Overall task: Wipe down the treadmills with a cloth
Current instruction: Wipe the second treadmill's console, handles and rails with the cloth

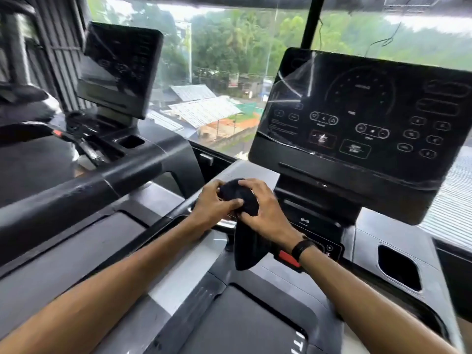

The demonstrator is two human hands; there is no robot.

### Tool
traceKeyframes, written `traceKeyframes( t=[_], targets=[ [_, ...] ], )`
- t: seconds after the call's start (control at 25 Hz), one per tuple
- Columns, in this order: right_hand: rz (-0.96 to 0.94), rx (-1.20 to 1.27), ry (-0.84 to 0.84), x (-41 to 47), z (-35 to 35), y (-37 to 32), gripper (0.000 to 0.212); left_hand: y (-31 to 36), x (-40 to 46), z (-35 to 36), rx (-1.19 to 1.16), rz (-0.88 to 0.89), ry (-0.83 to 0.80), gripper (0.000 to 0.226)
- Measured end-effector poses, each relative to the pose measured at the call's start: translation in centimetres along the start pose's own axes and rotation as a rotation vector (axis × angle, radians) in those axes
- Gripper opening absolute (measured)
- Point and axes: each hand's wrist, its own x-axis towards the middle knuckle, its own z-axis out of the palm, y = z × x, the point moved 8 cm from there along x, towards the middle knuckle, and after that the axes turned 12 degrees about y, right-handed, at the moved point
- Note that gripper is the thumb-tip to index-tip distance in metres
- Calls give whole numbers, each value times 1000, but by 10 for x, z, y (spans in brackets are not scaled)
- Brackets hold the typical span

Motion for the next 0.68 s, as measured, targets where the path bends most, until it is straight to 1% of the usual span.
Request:
traceKeyframes(
  t=[0.08,0.16,0.2,0.28,0.32,0.36,0.44,0.52,0.6,0.68],
  targets=[
    [5,83,-55,4,31,-31,84,9,-7,-54,73,68,119,30],
    [-44,144,-164,6,67,-73,98,17,-24,-114,204,162,210,27],
    [-77,151,-226,7,85,-95,99,21,-35,-142,261,196,241,26],
    [-178,127,-350,6,124,-135,87,22,-63,-193,388,243,275,28],
    [-227,102,-392,5,143,-156,80,21,-76,-218,439,253,287,29],
    [-257,69,-422,3,161,-173,78,20,-89,-241,483,255,298,29],
    [-303,9,-506,-6,205,-206,81,11,-114,-296,550,234,327,28],
    [-405,-54,-599,-26,255,-254,88,-2,-143,-359,592,192,356,27],
    [-516,-102,-625,-48,301,-310,95,-12,-173,-425,619,159,374,26],
    [-555,-98,-643,-65,345,-351,93,-18,-201,-485,632,138,412,24]
  ],
)
